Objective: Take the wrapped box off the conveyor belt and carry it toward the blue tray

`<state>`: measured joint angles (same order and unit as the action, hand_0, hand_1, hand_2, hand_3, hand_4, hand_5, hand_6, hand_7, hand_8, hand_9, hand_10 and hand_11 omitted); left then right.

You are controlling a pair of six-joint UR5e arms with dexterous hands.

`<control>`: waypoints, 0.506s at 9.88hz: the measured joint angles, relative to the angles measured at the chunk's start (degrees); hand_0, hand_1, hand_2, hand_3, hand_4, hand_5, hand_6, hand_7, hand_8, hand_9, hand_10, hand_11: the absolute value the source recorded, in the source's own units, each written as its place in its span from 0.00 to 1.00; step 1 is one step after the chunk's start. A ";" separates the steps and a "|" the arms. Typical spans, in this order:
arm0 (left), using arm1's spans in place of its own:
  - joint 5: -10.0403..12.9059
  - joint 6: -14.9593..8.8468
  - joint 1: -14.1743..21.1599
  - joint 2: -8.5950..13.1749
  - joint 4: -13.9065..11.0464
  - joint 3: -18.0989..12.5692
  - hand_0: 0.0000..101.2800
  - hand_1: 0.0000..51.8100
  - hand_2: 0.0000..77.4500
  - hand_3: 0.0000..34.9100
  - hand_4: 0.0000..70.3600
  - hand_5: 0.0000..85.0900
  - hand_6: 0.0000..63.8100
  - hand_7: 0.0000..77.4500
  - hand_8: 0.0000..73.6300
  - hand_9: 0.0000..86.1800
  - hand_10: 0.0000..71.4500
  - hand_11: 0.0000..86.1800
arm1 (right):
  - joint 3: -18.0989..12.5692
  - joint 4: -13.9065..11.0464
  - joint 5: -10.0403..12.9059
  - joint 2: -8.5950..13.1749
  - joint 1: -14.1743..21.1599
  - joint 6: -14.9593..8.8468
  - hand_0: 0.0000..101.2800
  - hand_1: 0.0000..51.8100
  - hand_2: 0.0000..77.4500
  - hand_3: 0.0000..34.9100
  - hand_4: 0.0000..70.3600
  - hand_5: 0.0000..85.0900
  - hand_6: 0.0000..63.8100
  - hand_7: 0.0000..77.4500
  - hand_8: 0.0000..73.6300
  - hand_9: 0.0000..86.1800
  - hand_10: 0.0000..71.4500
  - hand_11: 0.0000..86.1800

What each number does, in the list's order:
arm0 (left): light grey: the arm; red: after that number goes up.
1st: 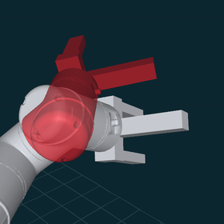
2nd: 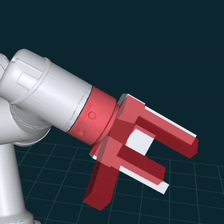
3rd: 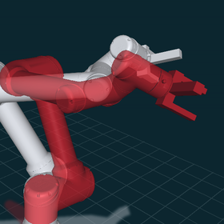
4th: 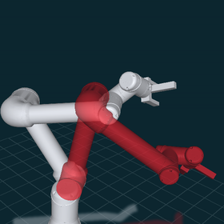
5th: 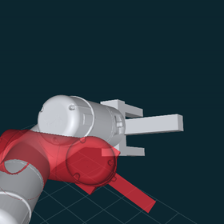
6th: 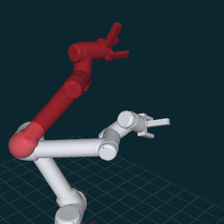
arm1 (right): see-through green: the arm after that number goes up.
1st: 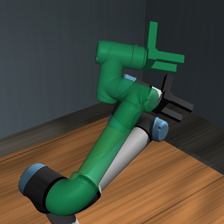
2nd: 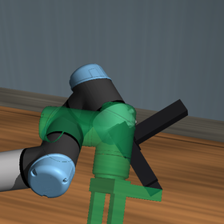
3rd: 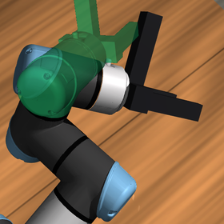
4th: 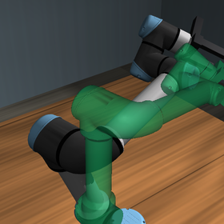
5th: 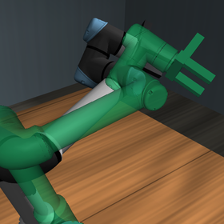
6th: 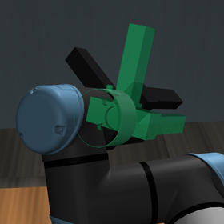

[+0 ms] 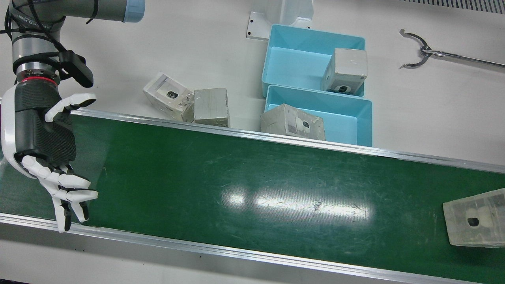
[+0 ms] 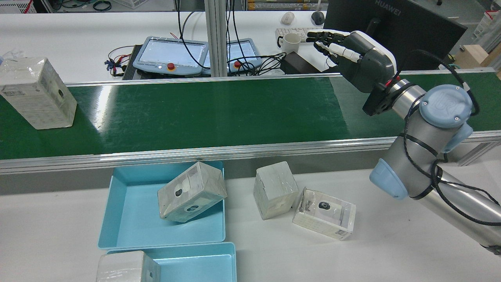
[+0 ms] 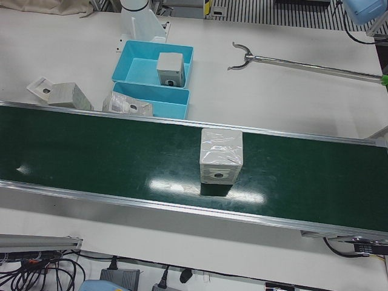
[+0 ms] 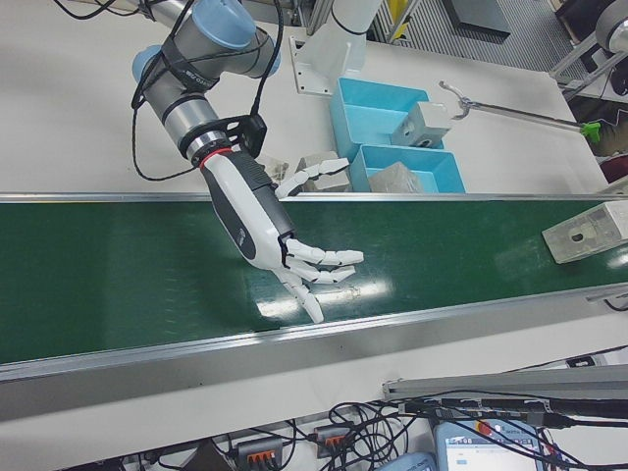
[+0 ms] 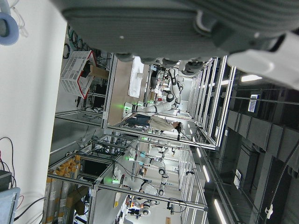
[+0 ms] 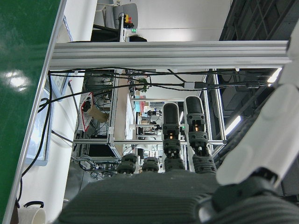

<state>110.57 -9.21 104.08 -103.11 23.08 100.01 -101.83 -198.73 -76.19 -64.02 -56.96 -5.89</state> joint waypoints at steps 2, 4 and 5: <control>0.00 0.00 0.00 0.00 0.00 0.00 0.00 0.00 0.01 0.00 0.00 0.01 0.00 0.01 0.00 0.01 0.00 0.00 | 0.03 0.00 0.01 0.03 0.01 0.00 0.35 0.09 0.19 0.00 0.52 0.17 0.21 0.37 0.02 0.05 0.06 0.08; 0.00 0.00 0.00 0.00 0.00 0.00 0.00 0.00 0.01 0.00 0.00 0.01 0.00 0.01 0.01 0.01 0.00 0.00 | 0.05 0.01 0.02 0.03 0.01 0.00 0.35 0.09 0.19 0.00 0.50 0.18 0.21 0.35 0.02 0.05 0.06 0.08; 0.00 0.00 0.00 0.00 0.00 0.00 0.00 0.00 0.01 0.00 0.00 0.01 0.00 0.01 0.01 0.00 0.00 0.00 | 0.05 0.01 0.01 0.03 0.01 0.00 0.34 0.09 0.19 0.11 0.36 0.19 0.09 0.30 0.00 0.05 0.05 0.08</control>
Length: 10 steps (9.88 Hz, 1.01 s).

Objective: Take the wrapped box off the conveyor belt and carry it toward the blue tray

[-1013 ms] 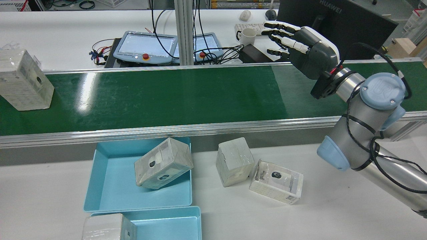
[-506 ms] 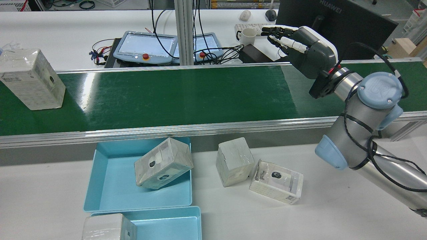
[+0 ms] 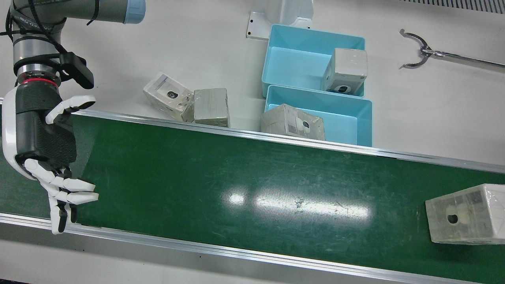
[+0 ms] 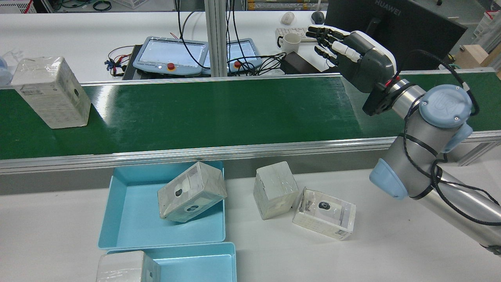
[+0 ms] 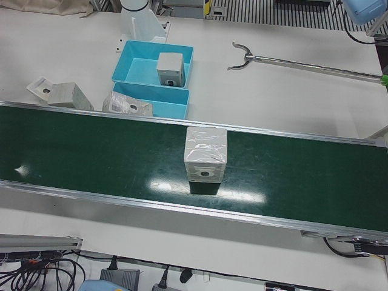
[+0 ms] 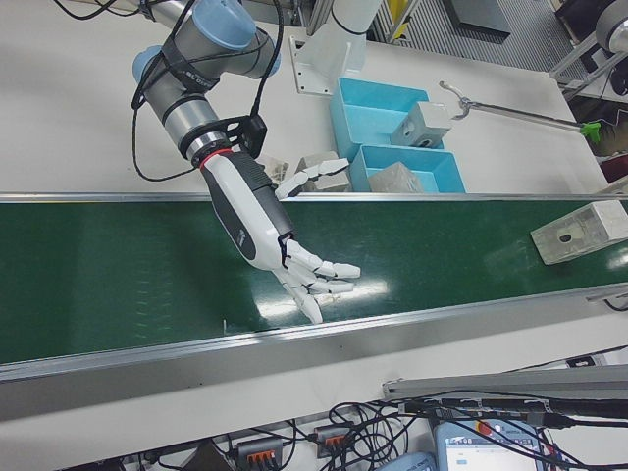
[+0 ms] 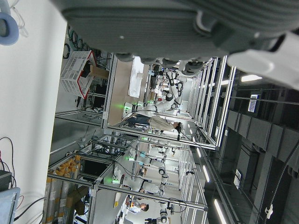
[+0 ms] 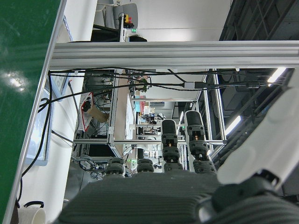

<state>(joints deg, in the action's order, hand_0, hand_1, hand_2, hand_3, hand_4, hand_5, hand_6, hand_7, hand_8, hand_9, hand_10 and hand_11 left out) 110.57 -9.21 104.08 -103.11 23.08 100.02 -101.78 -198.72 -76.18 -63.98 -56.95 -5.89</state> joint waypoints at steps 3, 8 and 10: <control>0.00 0.00 0.00 0.00 0.00 0.00 0.00 0.00 0.01 0.00 0.00 0.01 0.00 0.01 0.01 0.00 0.00 0.00 | 0.00 0.00 0.00 0.00 0.09 -0.04 0.33 0.11 0.18 0.49 0.31 0.20 0.03 0.27 0.00 0.05 0.05 0.06; 0.00 0.00 0.00 0.00 0.00 0.00 0.00 0.00 0.01 0.00 0.00 0.01 0.00 0.01 0.01 0.00 0.00 0.00 | 0.09 0.08 0.54 0.00 1.18 -0.09 0.35 0.09 0.20 0.00 0.55 0.17 0.24 0.40 0.03 0.04 0.07 0.08; 0.00 0.00 0.00 0.00 0.00 0.00 0.00 0.00 0.01 0.00 0.00 0.01 0.00 0.01 0.01 0.00 0.00 0.00 | 0.09 0.09 0.58 0.03 1.21 -0.09 0.35 0.09 0.20 0.00 0.55 0.17 0.24 0.40 0.03 0.04 0.07 0.08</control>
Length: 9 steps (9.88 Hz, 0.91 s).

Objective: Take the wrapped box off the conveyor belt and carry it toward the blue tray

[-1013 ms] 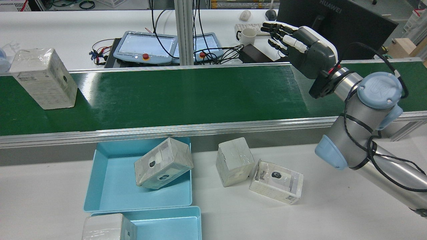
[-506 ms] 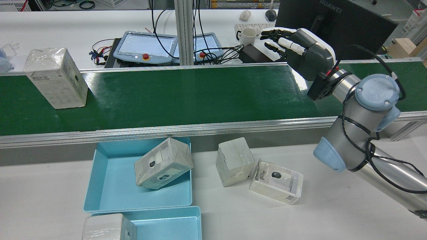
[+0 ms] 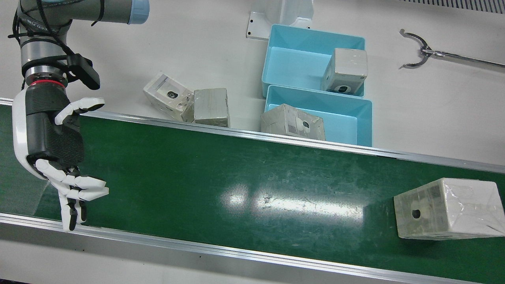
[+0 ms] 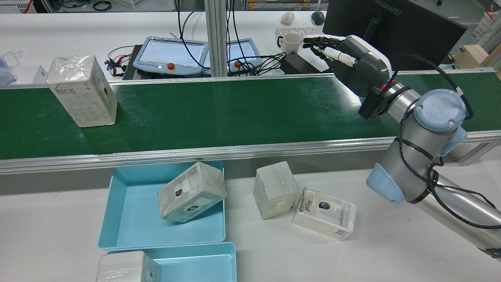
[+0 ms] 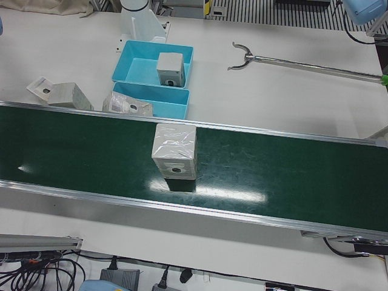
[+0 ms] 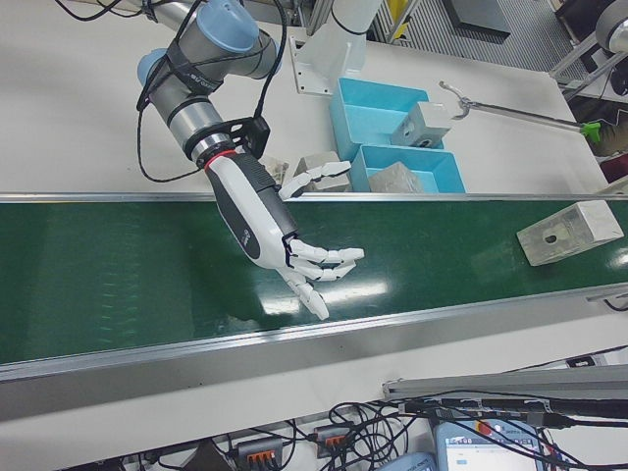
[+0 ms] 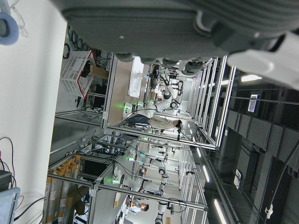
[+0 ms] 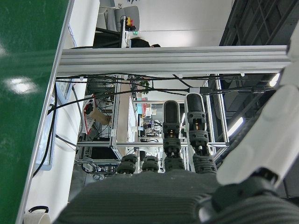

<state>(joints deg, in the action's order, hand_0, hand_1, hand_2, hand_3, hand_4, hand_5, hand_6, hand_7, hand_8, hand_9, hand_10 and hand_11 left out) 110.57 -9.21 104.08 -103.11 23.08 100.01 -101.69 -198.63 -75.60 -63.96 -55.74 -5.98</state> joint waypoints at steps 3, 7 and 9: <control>0.00 0.00 0.00 0.00 0.00 0.00 0.00 0.00 0.01 0.00 0.00 0.01 0.00 0.01 0.01 0.00 0.00 0.00 | 0.00 0.00 0.01 -0.02 0.01 0.00 0.35 0.09 0.20 0.00 0.55 0.19 0.24 0.40 0.03 0.06 0.07 0.08; 0.00 0.00 0.00 0.00 0.00 0.00 0.00 0.00 0.01 0.00 0.00 0.01 0.00 0.01 0.01 0.00 0.01 0.00 | 0.00 -0.02 0.01 0.29 0.02 0.00 0.35 0.09 0.20 0.00 0.54 0.19 0.24 0.39 0.02 0.06 0.07 0.08; 0.00 0.00 0.00 0.00 0.00 0.00 0.00 0.00 0.01 0.00 0.00 0.01 0.00 0.01 0.00 0.01 0.00 0.00 | 0.05 -0.07 -0.01 0.59 0.02 0.00 0.35 0.09 0.20 0.00 0.54 0.19 0.24 0.39 0.03 0.06 0.07 0.08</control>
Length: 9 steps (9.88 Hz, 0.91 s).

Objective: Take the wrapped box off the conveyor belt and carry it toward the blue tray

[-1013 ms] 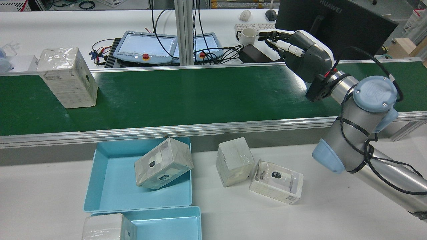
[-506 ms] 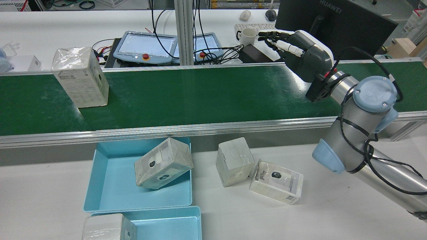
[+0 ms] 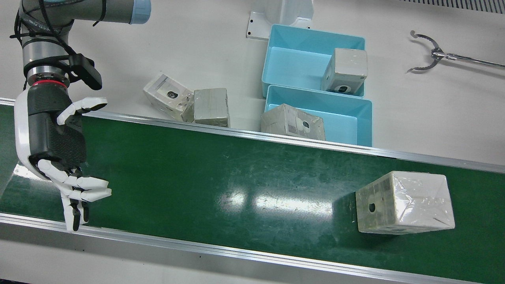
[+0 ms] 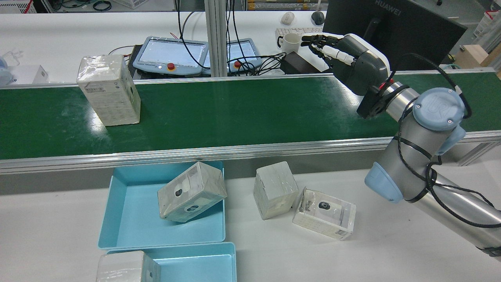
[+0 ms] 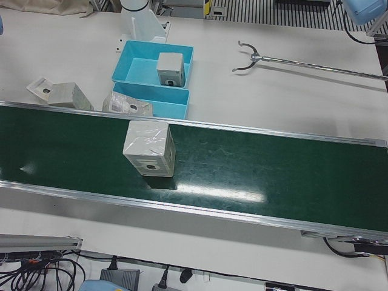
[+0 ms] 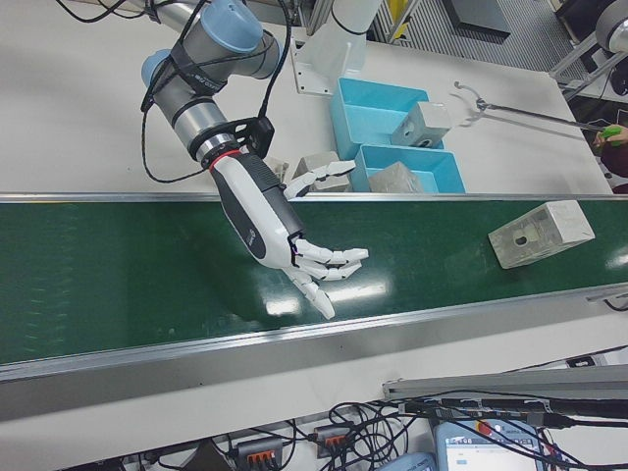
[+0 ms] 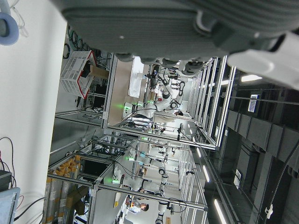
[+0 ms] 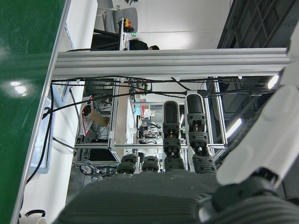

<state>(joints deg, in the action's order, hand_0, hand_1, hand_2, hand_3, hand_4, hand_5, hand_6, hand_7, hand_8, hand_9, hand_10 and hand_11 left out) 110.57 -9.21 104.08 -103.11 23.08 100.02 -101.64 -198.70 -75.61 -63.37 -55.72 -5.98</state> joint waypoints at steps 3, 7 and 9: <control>0.00 0.00 0.00 0.00 0.00 0.00 0.00 0.00 0.01 0.00 0.00 0.01 0.00 0.01 0.01 0.01 0.00 0.00 | 0.39 0.04 -0.05 0.37 0.07 0.00 0.35 0.11 0.20 0.00 0.51 0.21 0.24 0.39 0.03 0.06 0.07 0.08; 0.00 0.00 0.00 0.00 0.00 0.00 0.00 0.00 0.01 0.00 0.00 0.01 0.00 0.01 0.01 0.00 0.01 0.00 | 0.68 0.07 -0.11 1.01 0.07 -0.49 0.46 0.27 0.29 0.00 0.60 0.04 0.15 0.30 0.01 0.03 0.07 0.10; 0.00 0.00 0.00 0.00 0.00 0.00 0.00 0.00 0.01 0.00 0.00 0.01 0.00 0.01 0.01 0.00 0.00 0.00 | 0.72 0.02 -0.10 1.44 0.06 -0.98 0.47 0.28 0.29 0.00 0.64 0.03 0.15 0.30 0.01 0.03 0.05 0.10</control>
<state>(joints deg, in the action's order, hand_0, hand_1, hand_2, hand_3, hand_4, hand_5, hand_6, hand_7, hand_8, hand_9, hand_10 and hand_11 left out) 110.57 -9.21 104.08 -103.11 23.08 100.01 -100.92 -198.68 -75.72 -61.93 -55.66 -6.95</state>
